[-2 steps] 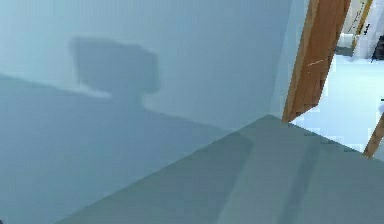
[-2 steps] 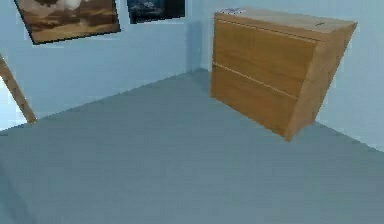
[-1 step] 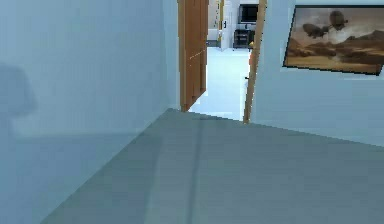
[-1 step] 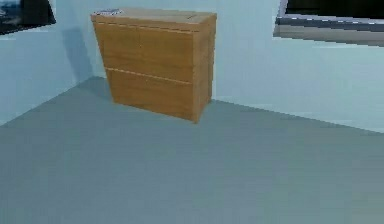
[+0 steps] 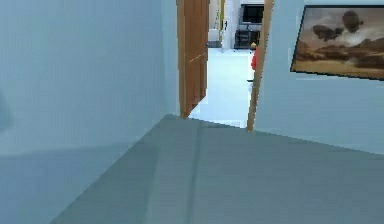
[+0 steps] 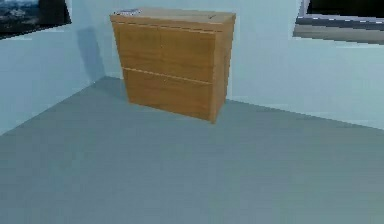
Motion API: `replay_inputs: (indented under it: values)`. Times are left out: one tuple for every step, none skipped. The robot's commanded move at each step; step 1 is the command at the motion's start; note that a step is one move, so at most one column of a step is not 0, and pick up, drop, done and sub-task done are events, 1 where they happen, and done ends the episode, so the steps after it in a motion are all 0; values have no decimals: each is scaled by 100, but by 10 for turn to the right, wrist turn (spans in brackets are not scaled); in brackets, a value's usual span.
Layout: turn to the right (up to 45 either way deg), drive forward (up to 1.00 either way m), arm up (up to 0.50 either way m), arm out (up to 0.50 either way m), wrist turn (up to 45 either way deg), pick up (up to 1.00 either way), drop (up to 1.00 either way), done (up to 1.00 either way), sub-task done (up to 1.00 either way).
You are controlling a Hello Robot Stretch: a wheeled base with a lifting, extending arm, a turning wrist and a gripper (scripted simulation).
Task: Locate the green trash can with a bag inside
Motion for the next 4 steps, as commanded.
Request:
replay_inputs:
  values:
    - [90, 0, 0, 0, 0, 0, 0, 0, 0]
    - [0, 100, 0, 0, 0, 0, 0, 0, 0]
    - [0, 100, 0, 0, 0, 0, 0, 0, 0]
    - [90, 0, 0, 0, 0, 0, 0, 0, 0]
